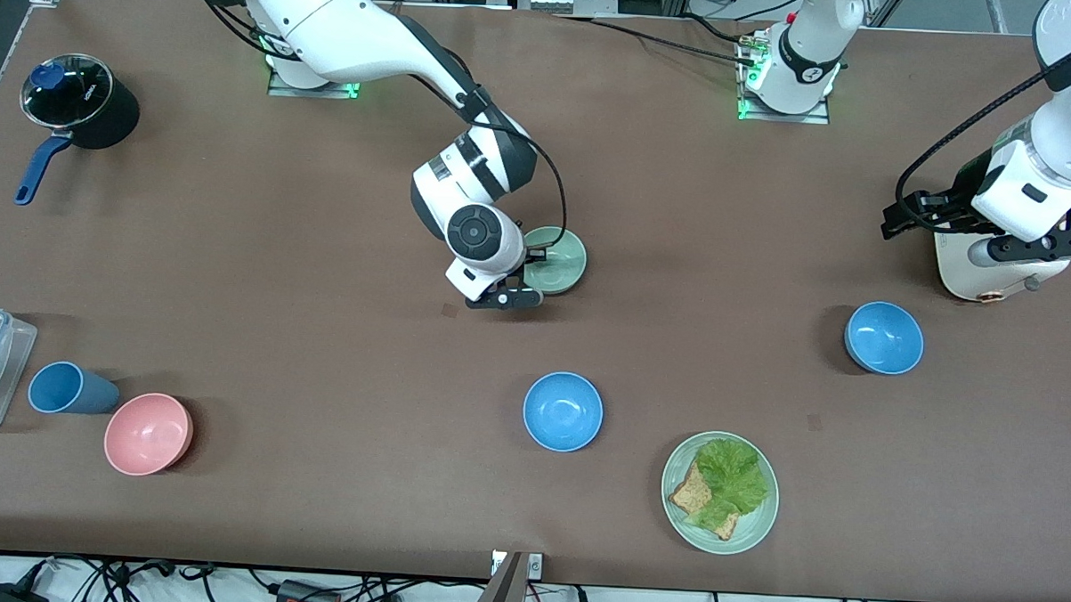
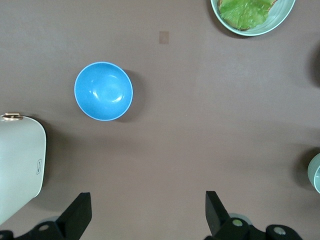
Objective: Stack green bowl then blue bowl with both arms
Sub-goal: 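Carry the green bowl with the right gripper to the table's middle, then release the green bowl with the right gripper while the left gripper reaches the blue bowl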
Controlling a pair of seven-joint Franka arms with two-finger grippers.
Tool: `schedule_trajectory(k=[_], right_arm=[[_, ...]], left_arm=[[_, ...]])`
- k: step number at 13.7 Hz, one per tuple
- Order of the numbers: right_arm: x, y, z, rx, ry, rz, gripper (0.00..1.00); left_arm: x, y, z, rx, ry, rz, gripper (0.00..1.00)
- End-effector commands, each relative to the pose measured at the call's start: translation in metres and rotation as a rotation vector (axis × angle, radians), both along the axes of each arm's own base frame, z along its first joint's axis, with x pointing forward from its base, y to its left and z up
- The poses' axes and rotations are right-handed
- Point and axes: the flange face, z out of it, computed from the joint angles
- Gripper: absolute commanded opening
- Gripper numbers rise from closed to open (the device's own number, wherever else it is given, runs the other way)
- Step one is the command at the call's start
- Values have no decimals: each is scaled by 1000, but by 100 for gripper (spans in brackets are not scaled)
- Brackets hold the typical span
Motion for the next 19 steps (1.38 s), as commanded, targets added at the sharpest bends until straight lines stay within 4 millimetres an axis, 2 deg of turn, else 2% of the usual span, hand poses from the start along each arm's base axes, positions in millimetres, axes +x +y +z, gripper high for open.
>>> schedule_trajectory(k=[1,2,3,4,5,6,7,9,10,11,12,14,15,16,18,19], right_arm=[[13,-3,19,12,-14,-53,100],[24,-2,42,30,-46,-83,100],[38,-11,69,43,-65,-100,100],[45,-26,93,35,-55,-112,100],[54,-44,119,22,-53,-124,100],[69,-68,157,28,-76,-155,100],[81,-95,185,26,-96,-184,100],[106,-161,221,-48,-162,-224,100],[113,-186,233,-85,-184,-235,100],[120,-215,244,-114,-196,-253,100],[128,-247,254,-134,-211,-261,100],[139,-303,268,-130,-215,-250,100],[141,-325,272,-130,-207,-252,100],[142,-343,274,-139,-199,-250,100],[144,-365,281,-135,-209,-226,100],[145,-380,285,-131,-215,-220,100]], left_arm=[[16,22,-24,-18,51,17,100],[24,32,-40,-28,78,-3,100],[29,51,-57,-44,91,-42,100],[38,68,-80,-59,99,-66,100],[46,76,-100,-59,90,-91,100],[54,83,-119,-26,88,-123,100],[62,88,-136,33,88,-177,100],[69,93,-160,65,102,-259,100],[74,108,-179,54,90,-288,100],[76,142,-201,36,66,-315,100],[78,160,-222,14,47,-338,100],[79,169,-246,4,41,-348,100],[77,180,-258,-1,40,-335,100],[77,190,-268,-7,30,-344,100],[76,201,-291,-26,8,-358,98],[75,202,-297,-39,7,-347,96]])
